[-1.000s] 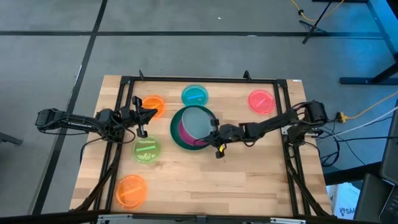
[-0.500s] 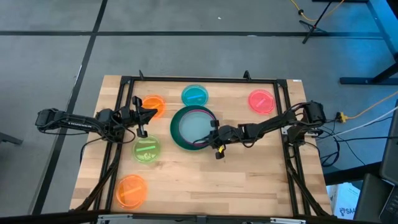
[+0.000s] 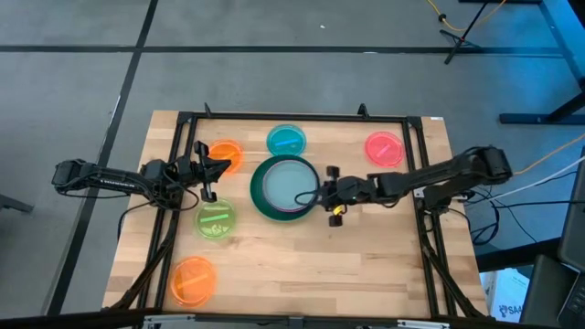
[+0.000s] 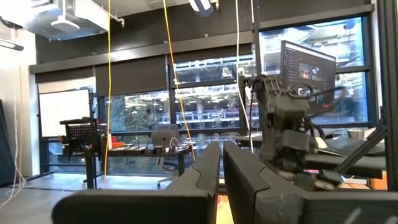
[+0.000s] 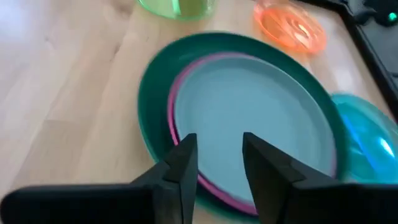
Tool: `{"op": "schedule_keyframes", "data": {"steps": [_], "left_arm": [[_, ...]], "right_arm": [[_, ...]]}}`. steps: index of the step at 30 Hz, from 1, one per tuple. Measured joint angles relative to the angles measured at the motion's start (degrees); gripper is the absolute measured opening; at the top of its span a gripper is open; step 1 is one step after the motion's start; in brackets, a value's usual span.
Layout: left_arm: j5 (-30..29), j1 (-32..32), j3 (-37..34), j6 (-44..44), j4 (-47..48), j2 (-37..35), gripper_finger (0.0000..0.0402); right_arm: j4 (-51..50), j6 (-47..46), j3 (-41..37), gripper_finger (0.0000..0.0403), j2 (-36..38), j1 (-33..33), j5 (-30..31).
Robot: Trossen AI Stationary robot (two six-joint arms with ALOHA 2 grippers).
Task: Stack plastic plates
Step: Stack the light pink plate on top of the blue plate
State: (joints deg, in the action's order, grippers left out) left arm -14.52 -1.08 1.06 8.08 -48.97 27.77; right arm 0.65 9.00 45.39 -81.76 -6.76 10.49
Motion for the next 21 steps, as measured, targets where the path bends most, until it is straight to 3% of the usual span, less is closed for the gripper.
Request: {"op": "schedule_keyframes", "data": {"steps": [6, 13, 16, 21], "left_arm": [[0.00, -0.02, 0.00, -0.02, -0.03, 0.00, 0.0014], [0.00, 0.00, 0.00, -0.07, -0.08, 0.00, 0.0014], [0.00, 0.00, 0.00, -0.02, -0.20, 0.00, 0.0014], [-0.02, -0.04, 0.00, -0.02, -0.49, 0.00, 0.0014]], "right_arm": [[-15.19, -3.74, -0.93, 0.0120, 9.60, 0.01, 7.62], [-25.44, -11.69, -6.49, 0.0120, 15.20, 3.21, 24.46], [-27.90, -15.28, -8.52, 0.0120, 15.30, 8.88, 24.31], [-27.65, -18.29, -10.91, 0.0120, 13.66, 21.26, 18.97]]}}
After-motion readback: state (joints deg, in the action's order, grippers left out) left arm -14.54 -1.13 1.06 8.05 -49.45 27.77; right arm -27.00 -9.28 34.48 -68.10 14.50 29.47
